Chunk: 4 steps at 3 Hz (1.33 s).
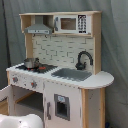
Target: Play with the kitchen
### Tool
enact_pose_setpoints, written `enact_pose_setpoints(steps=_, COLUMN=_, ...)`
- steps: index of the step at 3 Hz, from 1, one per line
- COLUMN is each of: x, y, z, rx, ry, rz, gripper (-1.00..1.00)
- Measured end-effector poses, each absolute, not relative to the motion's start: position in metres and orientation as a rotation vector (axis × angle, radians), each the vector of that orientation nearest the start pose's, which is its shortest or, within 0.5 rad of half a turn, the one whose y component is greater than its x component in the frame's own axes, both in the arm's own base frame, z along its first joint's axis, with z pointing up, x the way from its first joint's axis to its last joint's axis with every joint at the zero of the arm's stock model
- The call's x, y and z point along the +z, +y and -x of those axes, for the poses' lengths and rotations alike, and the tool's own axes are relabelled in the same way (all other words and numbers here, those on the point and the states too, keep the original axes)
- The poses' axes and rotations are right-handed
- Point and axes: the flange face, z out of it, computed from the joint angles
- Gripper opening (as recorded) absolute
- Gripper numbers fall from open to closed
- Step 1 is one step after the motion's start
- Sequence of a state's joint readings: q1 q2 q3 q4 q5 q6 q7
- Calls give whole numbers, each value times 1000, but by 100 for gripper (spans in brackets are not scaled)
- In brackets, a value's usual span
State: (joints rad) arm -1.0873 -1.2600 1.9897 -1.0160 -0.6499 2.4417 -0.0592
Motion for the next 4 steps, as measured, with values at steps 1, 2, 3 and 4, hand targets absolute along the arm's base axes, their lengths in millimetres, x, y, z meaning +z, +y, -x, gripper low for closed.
enact_pose_setpoints(steps=1, x=336, y=812, z=-73, rx=1364, ry=1652, rz=-745, gripper=100)
enact_pose_setpoints(steps=2, x=325, y=807, z=-75, rx=1417, ry=1672, rz=-795, gripper=100)
enact_pose_setpoints(steps=3, x=315, y=800, z=-78, rx=1471, ry=1685, rz=-854, gripper=100)
enact_pose_setpoints(steps=4, x=305, y=793, z=-80, rx=1523, ry=1701, rz=-911, gripper=100)
